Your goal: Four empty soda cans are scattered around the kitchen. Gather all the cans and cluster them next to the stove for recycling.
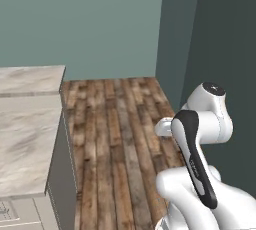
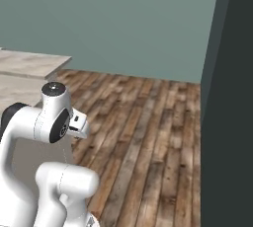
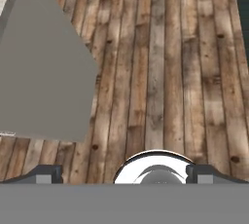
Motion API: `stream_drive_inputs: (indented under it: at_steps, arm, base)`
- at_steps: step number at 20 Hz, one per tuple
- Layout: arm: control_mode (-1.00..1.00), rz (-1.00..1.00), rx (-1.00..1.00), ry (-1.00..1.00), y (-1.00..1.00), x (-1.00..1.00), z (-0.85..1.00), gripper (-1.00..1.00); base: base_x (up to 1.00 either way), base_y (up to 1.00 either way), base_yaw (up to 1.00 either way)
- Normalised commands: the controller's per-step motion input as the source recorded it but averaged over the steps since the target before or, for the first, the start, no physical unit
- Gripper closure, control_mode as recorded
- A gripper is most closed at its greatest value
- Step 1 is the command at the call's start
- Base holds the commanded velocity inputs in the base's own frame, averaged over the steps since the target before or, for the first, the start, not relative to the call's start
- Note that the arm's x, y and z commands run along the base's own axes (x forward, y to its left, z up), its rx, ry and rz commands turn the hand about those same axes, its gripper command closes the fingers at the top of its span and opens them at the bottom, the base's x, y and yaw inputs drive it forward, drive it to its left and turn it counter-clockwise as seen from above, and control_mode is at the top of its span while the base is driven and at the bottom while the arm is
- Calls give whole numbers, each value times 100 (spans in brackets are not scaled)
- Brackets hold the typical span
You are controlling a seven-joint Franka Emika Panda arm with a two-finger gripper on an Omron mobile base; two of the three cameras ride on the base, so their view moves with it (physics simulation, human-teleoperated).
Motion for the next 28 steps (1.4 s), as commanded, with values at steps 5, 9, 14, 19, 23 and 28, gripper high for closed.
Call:
stream_drive_inputs:
  at_steps: [5, 9, 14, 19, 23, 28]
  arm:
    - [100, 0, 0, 0, 0, 0, 0, -100]
    - [100, 0, 0, 0, 0, 0, 0, -100]
    - [100, 0, 0, 0, 0, 0, 0, -100]
    - [100, 0, 0, 0, 0, 0, 0, -100]
    - [100, 0, 0, 0, 0, 0, 0, -100]
    - [100, 0, 0, 0, 0, 0, 0, -100]
  base:
    - [52, -41, 5]
    - [52, -40, 7]
    - [52, -39, 9]
    - [52, -39, 9]
    - [53, -38, 10]
    - [54, -37, 11]
